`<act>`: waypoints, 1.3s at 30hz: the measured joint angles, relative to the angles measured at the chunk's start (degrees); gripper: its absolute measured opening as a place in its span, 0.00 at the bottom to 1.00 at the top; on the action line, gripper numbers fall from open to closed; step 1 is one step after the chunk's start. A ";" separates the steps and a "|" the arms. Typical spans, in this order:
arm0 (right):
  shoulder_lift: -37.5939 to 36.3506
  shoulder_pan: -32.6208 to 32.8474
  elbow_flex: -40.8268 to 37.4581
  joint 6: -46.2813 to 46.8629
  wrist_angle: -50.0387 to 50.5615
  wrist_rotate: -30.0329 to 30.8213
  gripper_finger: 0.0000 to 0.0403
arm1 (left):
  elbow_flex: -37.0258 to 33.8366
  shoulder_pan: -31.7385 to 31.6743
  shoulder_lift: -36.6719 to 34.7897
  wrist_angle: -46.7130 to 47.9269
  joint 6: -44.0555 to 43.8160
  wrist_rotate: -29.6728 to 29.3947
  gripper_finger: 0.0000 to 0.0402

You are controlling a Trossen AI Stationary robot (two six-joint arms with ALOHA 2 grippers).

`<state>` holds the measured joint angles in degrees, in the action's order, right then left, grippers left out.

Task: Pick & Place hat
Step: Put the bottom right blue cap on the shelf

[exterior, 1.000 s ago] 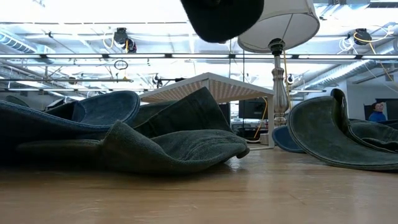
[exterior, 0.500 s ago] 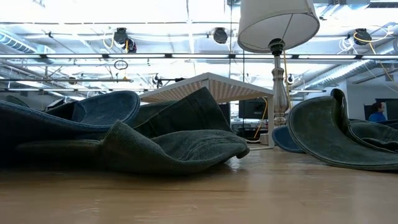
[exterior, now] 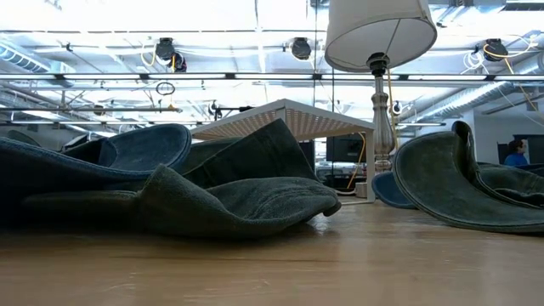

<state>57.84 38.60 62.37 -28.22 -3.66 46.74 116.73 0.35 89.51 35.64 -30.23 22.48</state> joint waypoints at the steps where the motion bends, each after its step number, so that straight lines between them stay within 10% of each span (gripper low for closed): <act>1: 0.10 -0.25 0.00 0.56 0.15 -0.46 0.00 | 0.00 -0.01 0.19 -0.18 -0.01 0.00 0.44; 39: 4.01 -7.14 0.00 15.56 5.31 -8.08 0.00 | -0.02 3.59 5.64 0.37 3.38 -3.13 0.53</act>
<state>61.84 31.46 62.37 -12.67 1.65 38.65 116.71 3.94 95.15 36.01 -26.85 19.35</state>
